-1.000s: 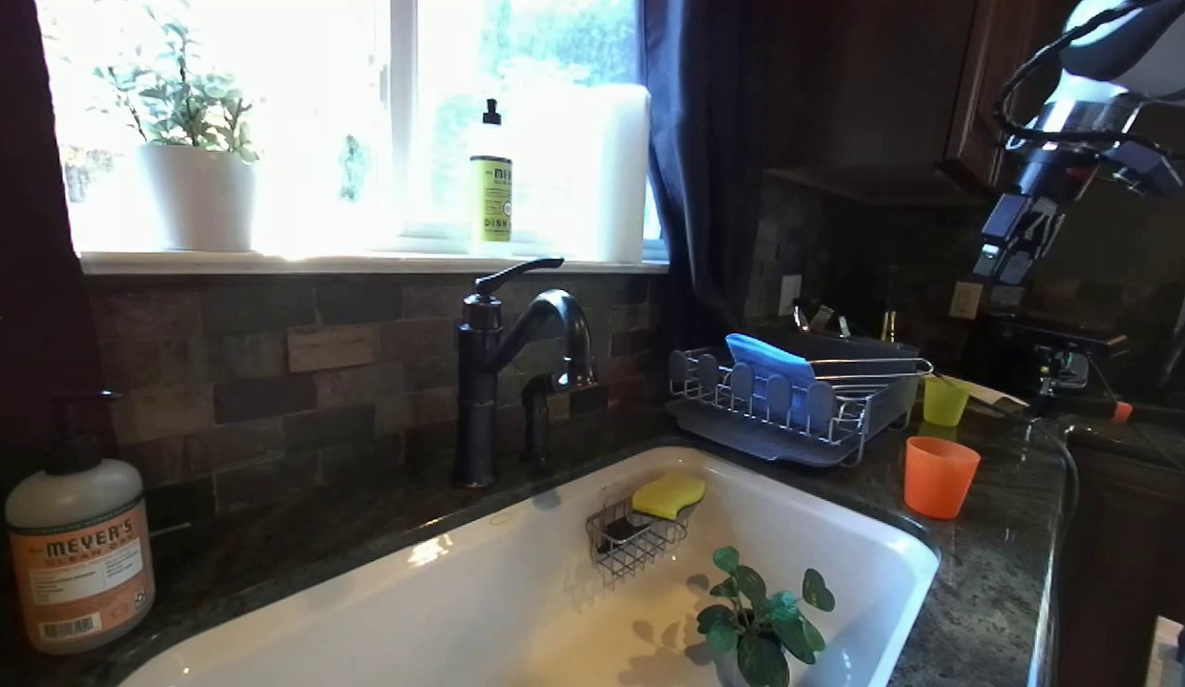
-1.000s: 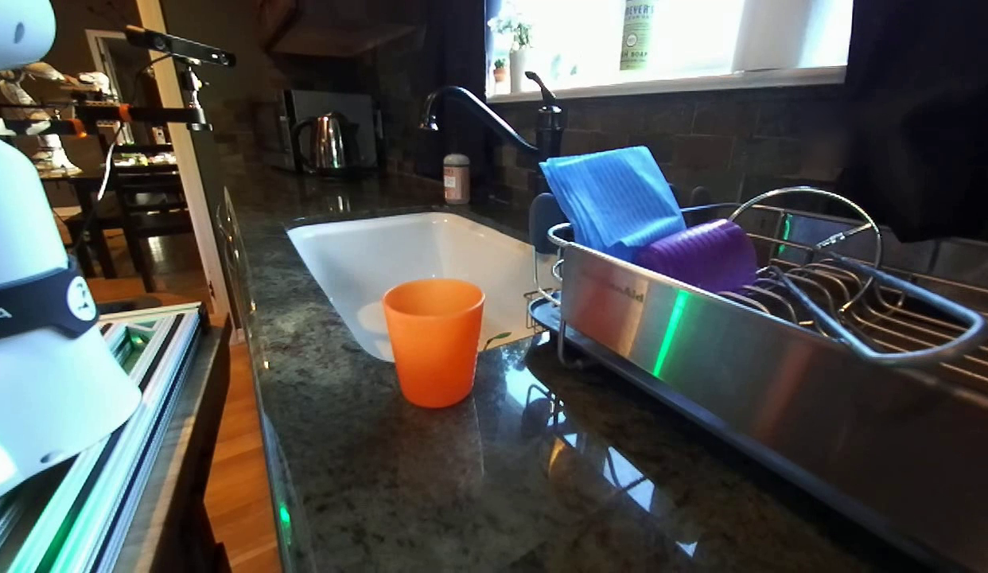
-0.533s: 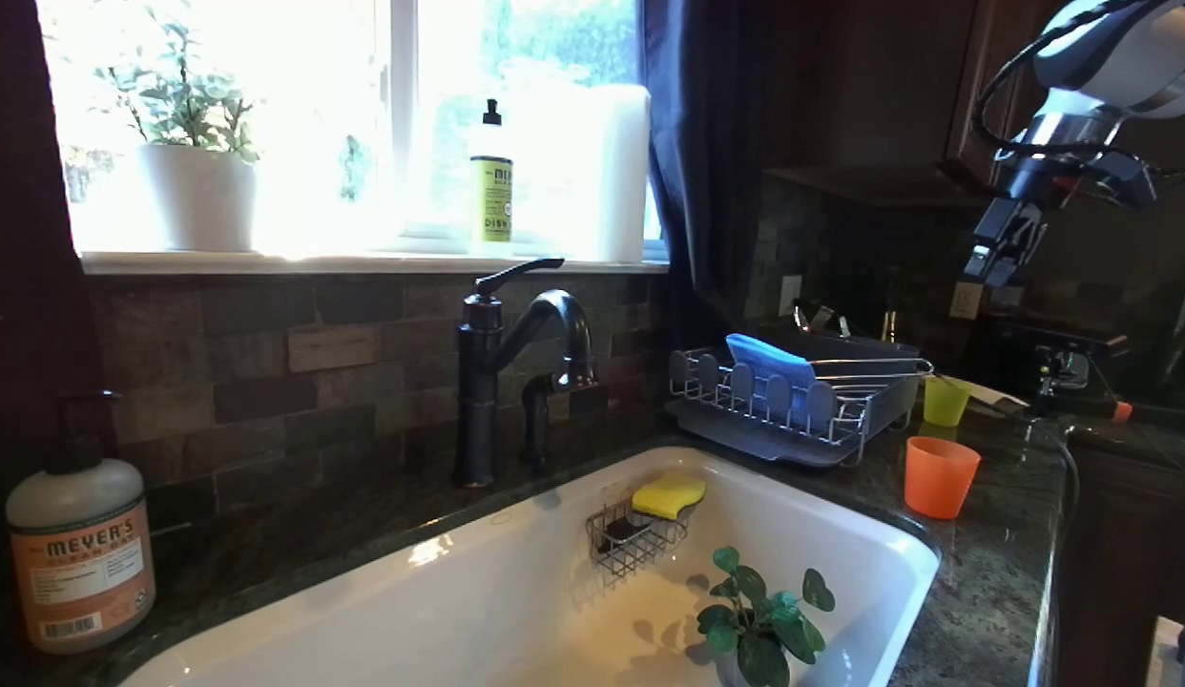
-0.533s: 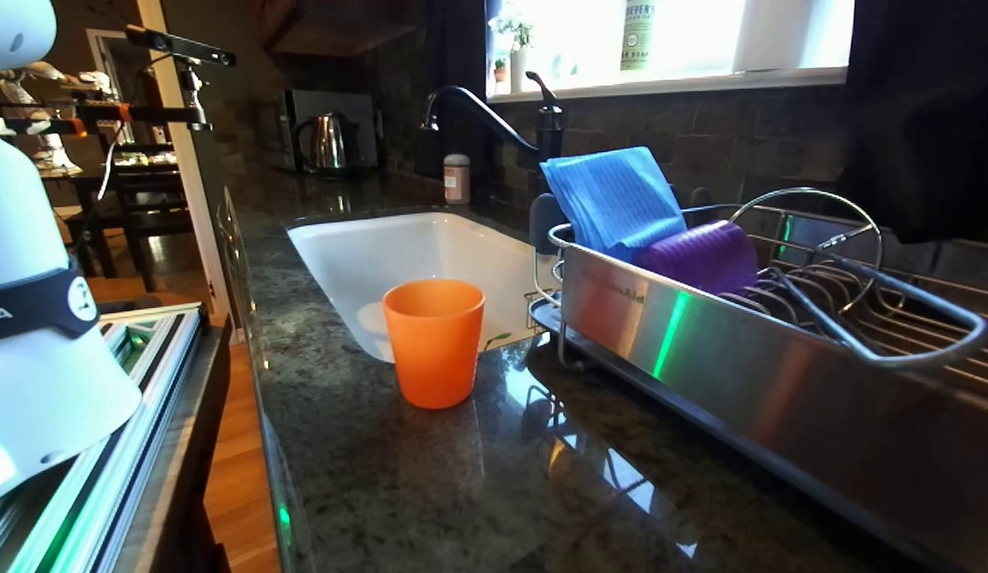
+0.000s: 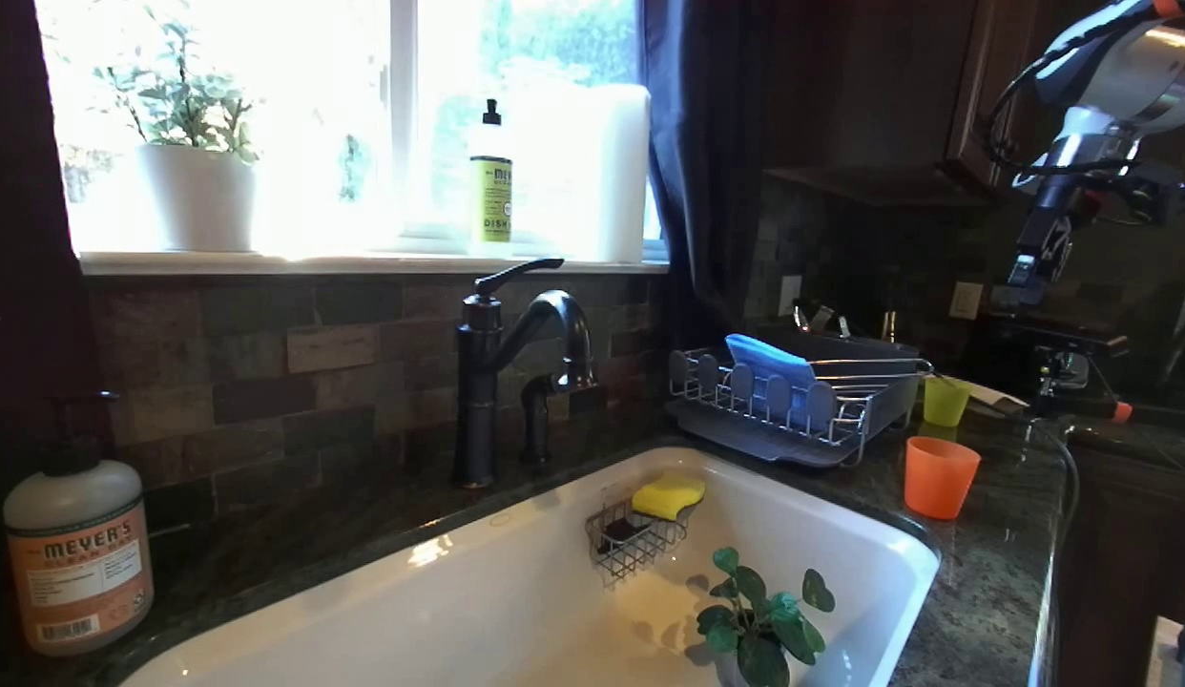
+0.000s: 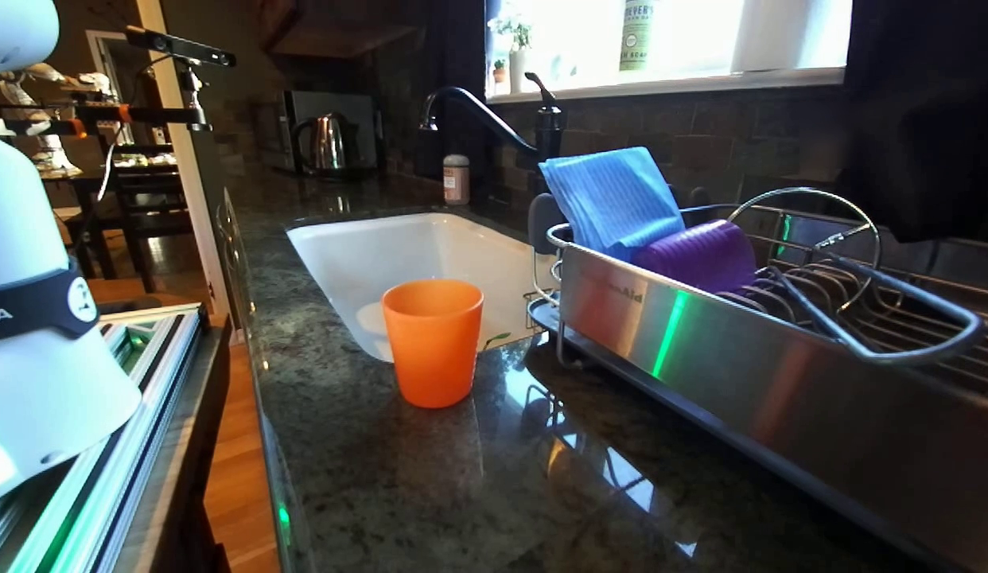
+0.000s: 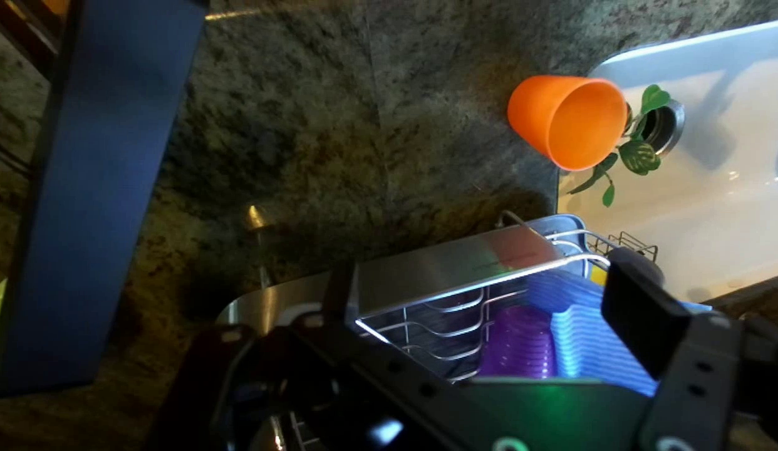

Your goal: Remove the silver holder from the dish rack and put it on the counter.

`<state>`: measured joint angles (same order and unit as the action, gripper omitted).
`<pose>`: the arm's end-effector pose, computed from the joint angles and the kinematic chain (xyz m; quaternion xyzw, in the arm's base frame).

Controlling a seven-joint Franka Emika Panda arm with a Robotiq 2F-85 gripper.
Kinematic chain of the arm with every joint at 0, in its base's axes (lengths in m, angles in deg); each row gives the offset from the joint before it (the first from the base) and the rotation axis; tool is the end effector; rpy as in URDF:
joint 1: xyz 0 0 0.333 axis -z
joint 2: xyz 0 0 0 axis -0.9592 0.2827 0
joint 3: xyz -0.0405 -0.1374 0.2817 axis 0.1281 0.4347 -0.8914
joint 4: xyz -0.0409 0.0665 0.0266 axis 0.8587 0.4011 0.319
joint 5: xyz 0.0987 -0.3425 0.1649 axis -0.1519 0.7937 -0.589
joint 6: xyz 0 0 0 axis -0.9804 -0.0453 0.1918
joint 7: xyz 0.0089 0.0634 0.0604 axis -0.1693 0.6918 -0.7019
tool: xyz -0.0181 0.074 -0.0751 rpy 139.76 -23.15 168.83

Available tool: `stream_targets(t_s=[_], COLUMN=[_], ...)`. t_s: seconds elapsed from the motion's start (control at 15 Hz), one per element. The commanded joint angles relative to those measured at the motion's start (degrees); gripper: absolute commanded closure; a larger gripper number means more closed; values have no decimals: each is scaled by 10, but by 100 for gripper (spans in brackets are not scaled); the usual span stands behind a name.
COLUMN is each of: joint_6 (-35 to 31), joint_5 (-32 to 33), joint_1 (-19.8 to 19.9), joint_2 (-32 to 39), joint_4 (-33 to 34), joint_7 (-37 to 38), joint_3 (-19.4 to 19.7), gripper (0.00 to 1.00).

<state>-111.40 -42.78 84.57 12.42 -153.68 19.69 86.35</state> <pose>0.2853 -0.3869 0.4796 -0.9886 0.0020 -0.0583 0.1391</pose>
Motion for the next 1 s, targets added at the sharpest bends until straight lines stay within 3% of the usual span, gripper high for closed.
stream_targets(t_s=[0.0, 0.4, 0.73, 0.93], joint_6=[3, 3, 51, 62], joint_5=[-7, -7, -23, -67], joint_1=[21, 24, 14, 18], joint_2=[7, 4, 55, 96], joint_4=[3, 3, 59, 86], joint_7=[-6, -6, -104, -135], joint_3=[-21, -25, -26, -36], gripper=[0, 0, 0, 0])
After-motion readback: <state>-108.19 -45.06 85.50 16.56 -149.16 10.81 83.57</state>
